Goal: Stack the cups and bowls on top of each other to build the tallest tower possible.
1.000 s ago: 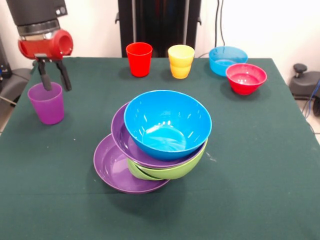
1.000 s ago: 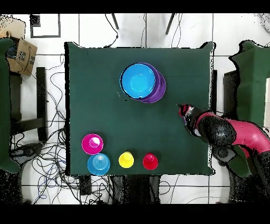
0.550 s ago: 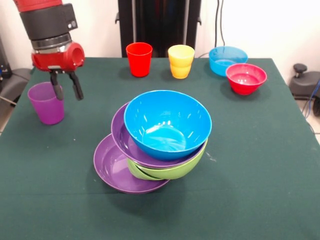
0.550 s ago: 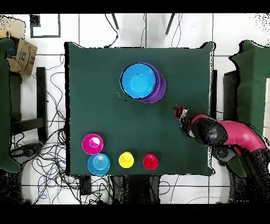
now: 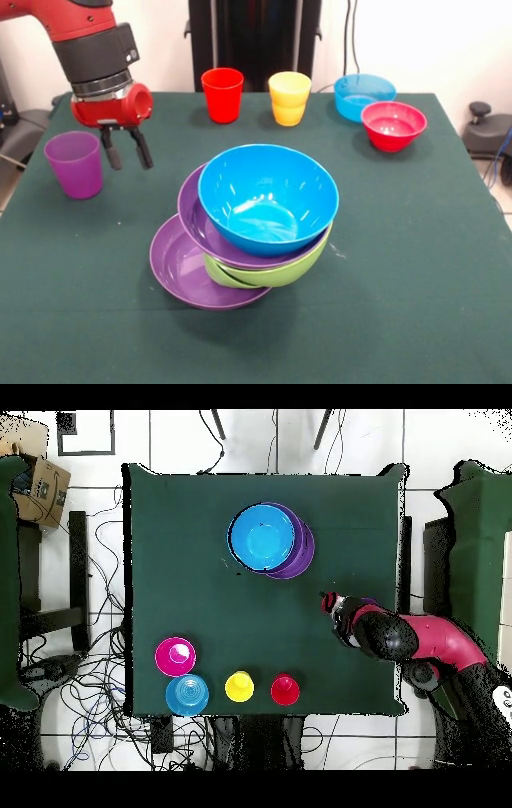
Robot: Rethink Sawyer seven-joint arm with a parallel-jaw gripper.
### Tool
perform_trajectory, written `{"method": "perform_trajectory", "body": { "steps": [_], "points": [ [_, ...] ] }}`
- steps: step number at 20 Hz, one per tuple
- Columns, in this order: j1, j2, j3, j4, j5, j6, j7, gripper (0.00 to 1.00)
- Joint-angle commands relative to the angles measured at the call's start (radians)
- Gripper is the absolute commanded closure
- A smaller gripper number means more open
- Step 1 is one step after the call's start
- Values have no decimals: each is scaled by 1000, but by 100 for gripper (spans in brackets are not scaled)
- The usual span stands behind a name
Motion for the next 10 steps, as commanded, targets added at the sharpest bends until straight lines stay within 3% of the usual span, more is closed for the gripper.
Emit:
{"method": "perform_trajectory", "body": {
  "steps": [1, 3, 10],
  "points": [
    [13, 61, -31, -16, -97, -46, -211, 0],
    [1, 69, -29, -17, -100, -43, -222, 0],
    [-45, -40, 22, 49, -28, 42, -236, 0]
  ]
}}
